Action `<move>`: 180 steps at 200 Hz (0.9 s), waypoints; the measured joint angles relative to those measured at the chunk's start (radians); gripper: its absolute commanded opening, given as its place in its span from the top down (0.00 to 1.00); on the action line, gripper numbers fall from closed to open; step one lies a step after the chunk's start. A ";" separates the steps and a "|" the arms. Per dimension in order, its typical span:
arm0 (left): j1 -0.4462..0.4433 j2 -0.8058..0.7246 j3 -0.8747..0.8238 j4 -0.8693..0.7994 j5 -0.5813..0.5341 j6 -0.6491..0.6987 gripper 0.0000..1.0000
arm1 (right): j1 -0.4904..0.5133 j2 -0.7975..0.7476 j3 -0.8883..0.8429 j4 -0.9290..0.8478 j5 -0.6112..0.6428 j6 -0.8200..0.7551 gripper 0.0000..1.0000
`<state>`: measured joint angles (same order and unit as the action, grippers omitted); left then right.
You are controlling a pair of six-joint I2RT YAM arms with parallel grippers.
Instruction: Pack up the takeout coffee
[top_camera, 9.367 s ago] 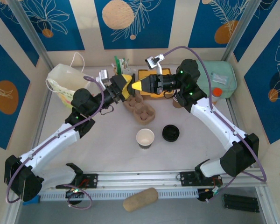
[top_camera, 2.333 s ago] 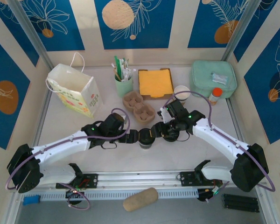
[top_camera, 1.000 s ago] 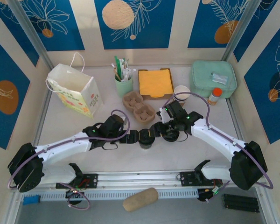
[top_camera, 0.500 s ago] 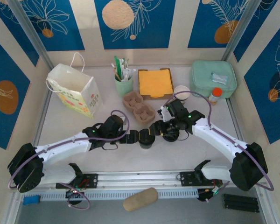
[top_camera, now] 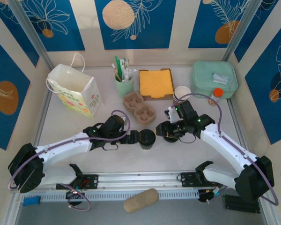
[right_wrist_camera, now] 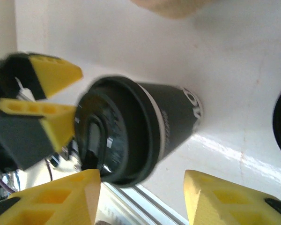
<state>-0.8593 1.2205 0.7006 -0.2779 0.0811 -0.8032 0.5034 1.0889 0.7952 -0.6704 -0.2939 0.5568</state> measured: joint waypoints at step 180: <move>0.000 0.006 0.012 -0.018 -0.003 0.000 0.00 | 0.054 0.077 -0.063 0.057 -0.020 0.031 0.56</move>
<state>-0.8593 1.2263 0.7124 -0.2962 0.0776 -0.8032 0.5571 1.1656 0.7326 -0.6132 -0.3138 0.5873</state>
